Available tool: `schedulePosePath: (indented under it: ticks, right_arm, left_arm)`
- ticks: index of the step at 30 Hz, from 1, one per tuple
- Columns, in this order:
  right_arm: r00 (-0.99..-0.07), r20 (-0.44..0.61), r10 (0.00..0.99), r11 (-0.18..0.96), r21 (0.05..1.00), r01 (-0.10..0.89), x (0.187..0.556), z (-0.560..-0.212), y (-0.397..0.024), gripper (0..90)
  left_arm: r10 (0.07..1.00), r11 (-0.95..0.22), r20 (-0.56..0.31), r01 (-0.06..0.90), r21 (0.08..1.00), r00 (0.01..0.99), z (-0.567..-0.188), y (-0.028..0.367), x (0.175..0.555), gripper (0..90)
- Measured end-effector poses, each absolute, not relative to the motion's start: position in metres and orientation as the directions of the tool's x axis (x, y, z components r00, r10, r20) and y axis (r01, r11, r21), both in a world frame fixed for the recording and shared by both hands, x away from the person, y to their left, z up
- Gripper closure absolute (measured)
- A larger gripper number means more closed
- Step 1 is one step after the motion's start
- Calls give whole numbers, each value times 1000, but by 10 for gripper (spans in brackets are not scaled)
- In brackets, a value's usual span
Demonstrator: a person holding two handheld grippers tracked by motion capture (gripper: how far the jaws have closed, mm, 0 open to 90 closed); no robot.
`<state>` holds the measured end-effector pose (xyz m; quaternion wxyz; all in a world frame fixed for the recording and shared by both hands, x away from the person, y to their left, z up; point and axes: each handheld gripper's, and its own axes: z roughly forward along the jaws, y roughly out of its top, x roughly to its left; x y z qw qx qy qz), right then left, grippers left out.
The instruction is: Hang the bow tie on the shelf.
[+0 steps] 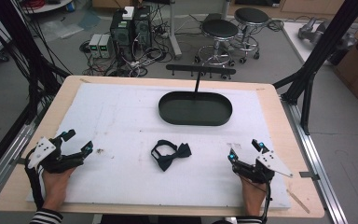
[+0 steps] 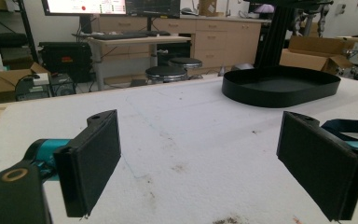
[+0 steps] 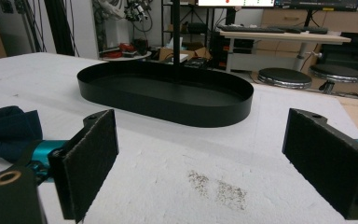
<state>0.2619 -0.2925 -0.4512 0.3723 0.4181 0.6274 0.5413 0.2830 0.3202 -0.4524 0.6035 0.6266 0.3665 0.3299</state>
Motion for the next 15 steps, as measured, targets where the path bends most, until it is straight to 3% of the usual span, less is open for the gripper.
schedulePosePath:
  ticks: [15]
  right_arm:
    - [-379, -16, 925, 67, 990, 123, 262, -451, -292, 95]
  left_arm:
    - [856, -29, 0, 48, 998, 517, -452, 318, 282, 140]
